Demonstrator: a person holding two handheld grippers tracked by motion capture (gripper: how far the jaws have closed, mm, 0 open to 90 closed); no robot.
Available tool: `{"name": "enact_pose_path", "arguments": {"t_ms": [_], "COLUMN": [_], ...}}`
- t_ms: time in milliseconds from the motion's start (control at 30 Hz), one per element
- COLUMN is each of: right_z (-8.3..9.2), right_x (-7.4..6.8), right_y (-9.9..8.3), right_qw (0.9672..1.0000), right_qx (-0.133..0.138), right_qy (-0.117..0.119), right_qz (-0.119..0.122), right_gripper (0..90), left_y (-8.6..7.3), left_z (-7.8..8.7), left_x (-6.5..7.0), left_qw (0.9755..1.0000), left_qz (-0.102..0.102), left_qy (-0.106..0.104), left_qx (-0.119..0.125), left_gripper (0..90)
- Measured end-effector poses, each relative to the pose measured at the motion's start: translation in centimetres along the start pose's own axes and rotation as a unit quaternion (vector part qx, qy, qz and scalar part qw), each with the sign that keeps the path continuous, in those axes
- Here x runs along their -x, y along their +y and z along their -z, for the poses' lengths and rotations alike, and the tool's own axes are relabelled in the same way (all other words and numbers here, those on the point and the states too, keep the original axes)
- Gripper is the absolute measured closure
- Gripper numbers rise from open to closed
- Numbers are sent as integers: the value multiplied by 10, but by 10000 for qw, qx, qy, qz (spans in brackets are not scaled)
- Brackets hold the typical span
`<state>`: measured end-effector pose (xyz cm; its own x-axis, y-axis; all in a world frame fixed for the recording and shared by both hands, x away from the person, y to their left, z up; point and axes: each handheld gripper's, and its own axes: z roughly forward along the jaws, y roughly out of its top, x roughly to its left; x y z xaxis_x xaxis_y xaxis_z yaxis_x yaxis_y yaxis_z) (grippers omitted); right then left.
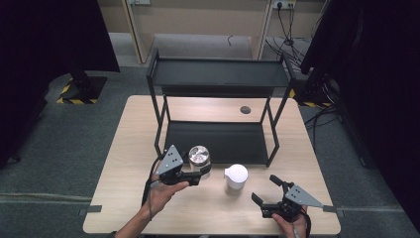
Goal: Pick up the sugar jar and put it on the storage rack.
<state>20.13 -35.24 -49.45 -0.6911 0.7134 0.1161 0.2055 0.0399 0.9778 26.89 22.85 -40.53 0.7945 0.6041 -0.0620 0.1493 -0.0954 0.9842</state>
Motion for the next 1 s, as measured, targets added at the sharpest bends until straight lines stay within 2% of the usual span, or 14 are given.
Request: {"name": "enact_pose_path", "arguments": {"t_ms": [200, 300, 333, 500, 633, 833, 1000], "right_z": [0, 0, 0, 0, 0, 0, 0], "right_x": [0, 0, 0, 0, 0, 0, 1], "right_y": [0, 0, 0, 0, 0, 0, 0], "right_qw": [10000, 10000, 10000, 10000, 10000, 10000, 10000], "right_qx": [-3, 1, 1, 1, -1, -10, -12], "right_qy": [-3, -4, -4, -2, -1, 5, 6], "right_qz": [-8, -2, -4, -8, -6, -3, -10], "right_gripper": [11, 11, 11, 11, 11, 11, 11], "left_y": [32, 41, 51, 66, 91, 118, 137], "left_z": [4, 4, 5, 7, 8, 8, 9], "left_x": [-9, -13, -17, -21, -22, -33, -38], "left_qw": [10000, 10000, 9999, 9999, 9998, 9999, 9999], "left_qz": [-56, -26, -1, 12, -151, 100, 132], "left_qy": [10, -9, -12, 0, 79, 22, 64], "left_qx": [74, 88, 114, 146, 89, 90, 91], "left_gripper": [308, 308, 308, 308, 308, 308, 308]}}
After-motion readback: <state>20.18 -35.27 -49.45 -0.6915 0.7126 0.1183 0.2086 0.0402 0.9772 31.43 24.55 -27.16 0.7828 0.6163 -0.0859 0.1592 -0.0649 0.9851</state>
